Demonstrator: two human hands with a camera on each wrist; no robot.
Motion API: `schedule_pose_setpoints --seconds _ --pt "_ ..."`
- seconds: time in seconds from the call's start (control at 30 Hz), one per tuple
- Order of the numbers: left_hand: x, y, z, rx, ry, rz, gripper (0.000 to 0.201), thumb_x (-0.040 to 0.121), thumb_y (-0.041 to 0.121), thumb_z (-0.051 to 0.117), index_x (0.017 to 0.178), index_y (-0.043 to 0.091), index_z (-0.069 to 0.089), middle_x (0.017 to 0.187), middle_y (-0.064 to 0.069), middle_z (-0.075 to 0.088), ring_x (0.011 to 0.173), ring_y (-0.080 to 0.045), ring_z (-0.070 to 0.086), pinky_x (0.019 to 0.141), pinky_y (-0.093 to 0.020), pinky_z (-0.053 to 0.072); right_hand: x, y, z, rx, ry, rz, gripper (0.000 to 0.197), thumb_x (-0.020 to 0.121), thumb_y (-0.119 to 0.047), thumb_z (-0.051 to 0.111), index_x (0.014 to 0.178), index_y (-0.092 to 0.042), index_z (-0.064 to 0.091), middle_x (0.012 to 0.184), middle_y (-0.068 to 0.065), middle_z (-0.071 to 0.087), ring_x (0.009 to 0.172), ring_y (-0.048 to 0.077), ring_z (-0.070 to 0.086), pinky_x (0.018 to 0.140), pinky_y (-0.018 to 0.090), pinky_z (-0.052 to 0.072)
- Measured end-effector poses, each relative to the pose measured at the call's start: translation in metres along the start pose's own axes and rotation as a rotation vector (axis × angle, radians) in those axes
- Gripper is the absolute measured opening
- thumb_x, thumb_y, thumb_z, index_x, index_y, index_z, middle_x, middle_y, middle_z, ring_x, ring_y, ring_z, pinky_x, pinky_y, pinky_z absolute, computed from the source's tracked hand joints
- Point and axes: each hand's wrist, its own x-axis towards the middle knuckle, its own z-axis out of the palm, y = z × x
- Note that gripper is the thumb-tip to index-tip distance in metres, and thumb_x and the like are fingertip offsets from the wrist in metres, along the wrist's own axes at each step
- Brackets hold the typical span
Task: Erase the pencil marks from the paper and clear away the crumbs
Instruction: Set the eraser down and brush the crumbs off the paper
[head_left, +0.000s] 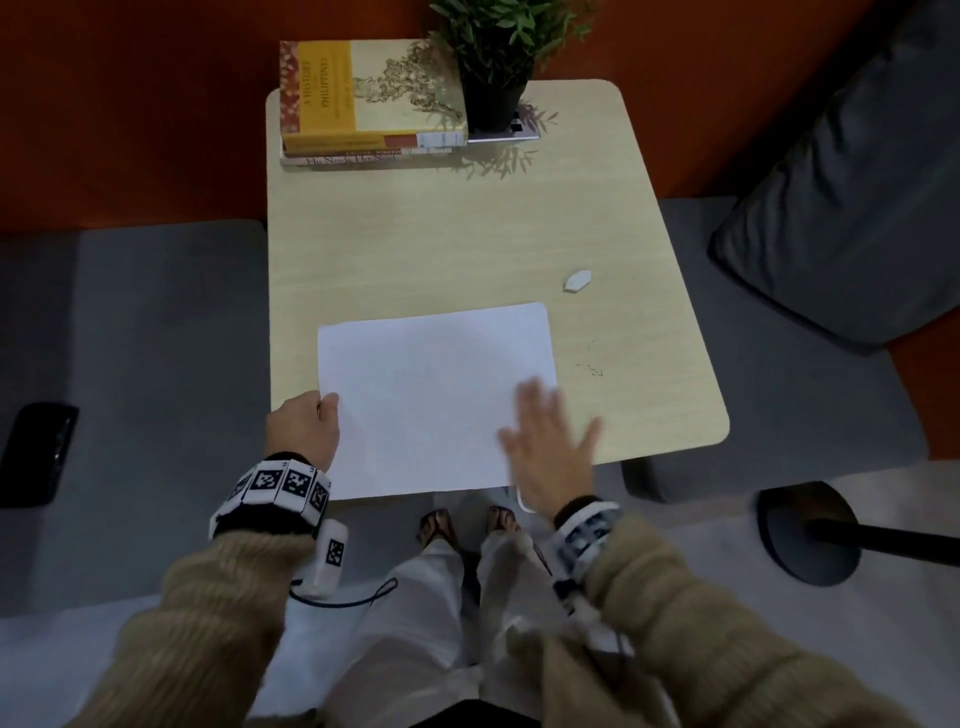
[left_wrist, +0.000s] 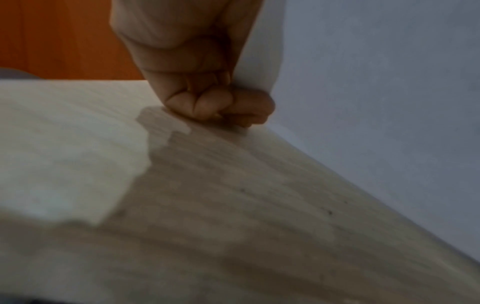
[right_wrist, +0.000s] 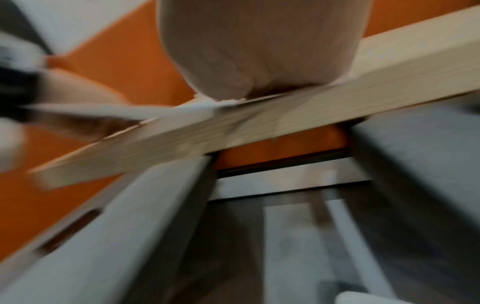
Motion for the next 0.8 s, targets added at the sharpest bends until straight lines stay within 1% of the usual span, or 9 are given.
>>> schedule_pose_setpoints --seconds 0.07,0.17,0.27,0.33,0.47,0.5,0.6,0.67,0.8 --pt "-0.002 0.001 -0.001 -0.020 0.016 -0.002 0.040 0.101 0.026 0.035 0.068 0.004 0.043 0.073 -0.017 0.052 0.071 -0.029 0.046 0.069 -0.035 0.037 0.006 0.017 -0.017 -0.004 0.051 0.130 0.065 0.095 -0.054 0.006 0.144 -0.018 -0.016 0.152 0.000 -0.021 0.140 0.020 -0.014 0.103 0.065 -0.013" --pt "-0.004 0.001 0.001 -0.060 0.036 -0.002 0.042 0.101 0.025 0.036 0.063 0.005 0.040 0.073 -0.020 0.054 0.071 -0.029 0.047 0.068 -0.034 0.037 -0.009 -0.031 -0.007 -0.050 0.020 -0.182 0.065 0.096 -0.054 0.011 0.145 -0.017 -0.013 0.153 0.003 -0.019 0.140 0.020 -0.016 0.103 0.062 -0.015" --pt "-0.004 0.000 0.003 -0.061 0.039 -0.017 0.043 0.101 0.024 0.036 0.061 0.007 0.038 0.071 -0.016 0.050 0.071 -0.029 0.046 0.068 -0.034 0.035 -0.028 -0.063 0.021 -0.054 -0.072 -0.354 0.062 0.094 -0.055 0.002 0.145 -0.023 -0.012 0.154 -0.002 -0.017 0.140 0.018 -0.015 0.107 0.066 -0.002" --pt "-0.003 0.000 0.003 -0.045 0.033 -0.014 0.046 0.101 0.025 0.035 0.058 0.010 0.034 0.070 -0.015 0.048 0.070 -0.030 0.046 0.068 -0.034 0.035 -0.019 -0.033 0.017 -0.068 -0.048 -0.269 0.059 0.096 -0.053 0.006 0.144 -0.026 -0.016 0.153 -0.003 -0.020 0.140 0.019 -0.016 0.107 0.067 -0.002" --pt "-0.004 0.000 0.002 -0.047 0.040 -0.013 0.046 0.101 0.024 0.036 0.057 0.012 0.031 0.070 -0.015 0.048 0.070 -0.030 0.045 0.069 -0.036 0.036 0.002 0.040 -0.013 -0.027 0.090 0.180 0.064 0.096 -0.053 0.007 0.144 -0.019 -0.017 0.153 0.004 -0.019 0.140 0.022 -0.014 0.106 0.068 -0.001" --pt "-0.004 0.001 0.002 -0.045 0.040 -0.015 0.046 0.101 0.024 0.035 0.057 0.012 0.031 0.070 -0.014 0.047 0.070 -0.029 0.044 0.069 -0.036 0.036 0.001 0.037 -0.018 -0.029 0.097 0.182 0.066 0.095 -0.054 0.008 0.144 -0.016 -0.016 0.153 0.007 -0.018 0.140 0.023 -0.014 0.106 0.068 -0.002" --pt "-0.003 0.002 0.003 -0.043 0.031 -0.026 0.046 0.101 0.024 0.034 0.057 0.012 0.031 0.070 -0.014 0.047 0.071 -0.029 0.044 0.069 -0.034 0.034 -0.016 -0.025 0.000 -0.010 0.039 -0.168 0.066 0.097 -0.052 0.015 0.145 -0.016 -0.013 0.154 0.005 -0.017 0.140 0.021 -0.015 0.107 0.063 -0.009" --pt "-0.004 0.003 0.003 -0.061 0.038 -0.036 0.046 0.101 0.024 0.035 0.057 0.011 0.032 0.071 -0.015 0.047 0.071 -0.029 0.044 0.069 -0.034 0.034 -0.031 -0.059 0.020 0.003 -0.056 -0.323 0.063 0.096 -0.052 0.012 0.145 -0.020 -0.012 0.154 0.000 -0.016 0.140 0.018 -0.015 0.109 0.064 -0.003" --pt "-0.008 0.000 0.005 -0.161 0.040 -0.037 0.042 0.101 0.021 0.037 0.061 0.007 0.036 0.064 -0.010 0.046 0.070 -0.028 0.045 0.067 -0.033 0.034 -0.012 -0.022 0.014 -0.025 -0.012 -0.138 0.060 0.096 -0.048 0.008 0.143 -0.023 -0.020 0.152 -0.002 -0.024 0.139 0.019 -0.018 0.110 0.063 -0.002"
